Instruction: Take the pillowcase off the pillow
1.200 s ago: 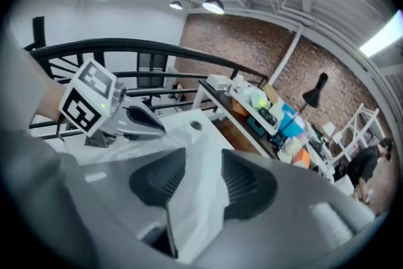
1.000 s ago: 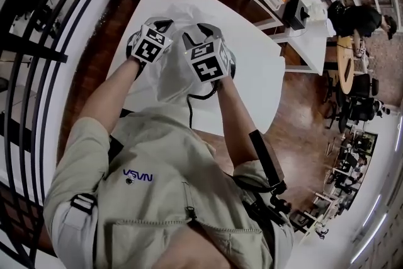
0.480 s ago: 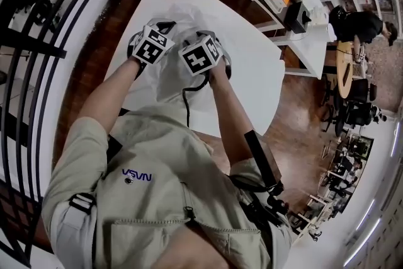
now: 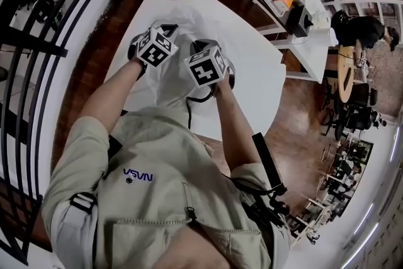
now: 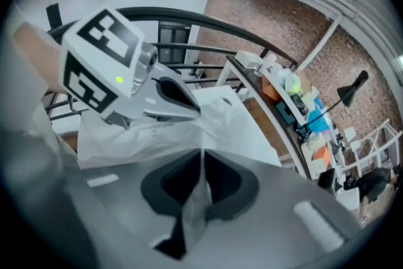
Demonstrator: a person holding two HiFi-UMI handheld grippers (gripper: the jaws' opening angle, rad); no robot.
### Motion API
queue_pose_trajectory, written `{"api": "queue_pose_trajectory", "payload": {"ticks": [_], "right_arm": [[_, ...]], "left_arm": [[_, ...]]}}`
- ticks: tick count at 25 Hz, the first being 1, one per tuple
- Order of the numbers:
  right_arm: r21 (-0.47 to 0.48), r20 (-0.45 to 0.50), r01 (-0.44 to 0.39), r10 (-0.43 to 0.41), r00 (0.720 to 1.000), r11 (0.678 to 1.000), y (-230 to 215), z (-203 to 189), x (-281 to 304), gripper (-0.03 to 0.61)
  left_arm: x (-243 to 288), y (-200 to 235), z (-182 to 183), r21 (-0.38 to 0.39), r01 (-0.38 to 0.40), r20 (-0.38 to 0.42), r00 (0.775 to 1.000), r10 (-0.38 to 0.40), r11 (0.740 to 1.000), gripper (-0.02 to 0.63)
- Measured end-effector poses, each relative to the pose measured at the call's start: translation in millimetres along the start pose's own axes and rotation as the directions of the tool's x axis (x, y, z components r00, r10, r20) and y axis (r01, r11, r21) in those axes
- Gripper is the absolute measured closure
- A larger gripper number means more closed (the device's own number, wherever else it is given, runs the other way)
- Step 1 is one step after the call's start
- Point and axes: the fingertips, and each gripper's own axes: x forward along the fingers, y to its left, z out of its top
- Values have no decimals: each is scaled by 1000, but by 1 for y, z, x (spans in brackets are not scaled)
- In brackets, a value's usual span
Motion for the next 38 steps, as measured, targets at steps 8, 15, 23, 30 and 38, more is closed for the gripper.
{"api": "queue_pose_trajectory", "payload": {"ticks": [8,15,23,30,38], "right_arm": [[37,226,-118,107,968,992,10,-6,-56,560],[20,320,-107,96,943,994,2,-11,-100,561],[7,419,-156,139,897,988,4,-25,-134,563],[-42,427,-201,200,882,979,16,-28,-144,565],[-74,421,-288,291,859,955,29,-33,-150,566]], "left_arm": [[15,10,19,72,-42,16,999,41,997,606],[28,19,63,87,-10,55,998,5,996,606],[41,15,80,81,74,44,996,-78,994,606],[58,20,77,49,121,13,993,-121,991,606],[79,6,76,41,181,-10,983,-181,983,606]]}}
